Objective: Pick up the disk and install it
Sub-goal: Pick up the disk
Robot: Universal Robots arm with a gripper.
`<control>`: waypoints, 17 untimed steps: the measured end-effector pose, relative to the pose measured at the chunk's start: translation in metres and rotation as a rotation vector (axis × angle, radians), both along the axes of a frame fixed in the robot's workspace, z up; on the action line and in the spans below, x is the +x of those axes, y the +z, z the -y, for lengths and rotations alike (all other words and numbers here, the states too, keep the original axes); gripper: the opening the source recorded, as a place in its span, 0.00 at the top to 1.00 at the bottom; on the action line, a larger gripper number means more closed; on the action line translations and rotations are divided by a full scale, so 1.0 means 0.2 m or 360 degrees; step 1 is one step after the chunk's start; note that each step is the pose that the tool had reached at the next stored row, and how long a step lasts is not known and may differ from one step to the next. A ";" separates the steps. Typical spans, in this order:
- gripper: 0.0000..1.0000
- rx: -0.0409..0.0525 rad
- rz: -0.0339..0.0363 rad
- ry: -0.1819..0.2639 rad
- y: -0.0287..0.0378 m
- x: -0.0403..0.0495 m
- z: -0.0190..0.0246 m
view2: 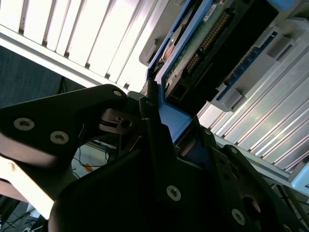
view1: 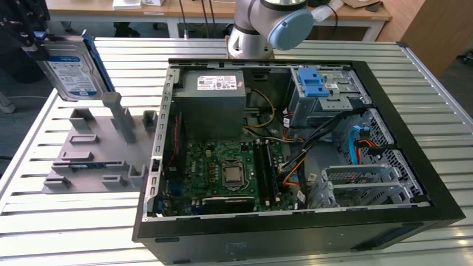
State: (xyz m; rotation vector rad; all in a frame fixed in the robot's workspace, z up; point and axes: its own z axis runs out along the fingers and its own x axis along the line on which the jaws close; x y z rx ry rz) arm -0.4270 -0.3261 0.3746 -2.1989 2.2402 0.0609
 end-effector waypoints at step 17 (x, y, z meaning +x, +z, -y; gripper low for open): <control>0.64 0.0001 0.0000 0.0000 0.037 0.000 0.000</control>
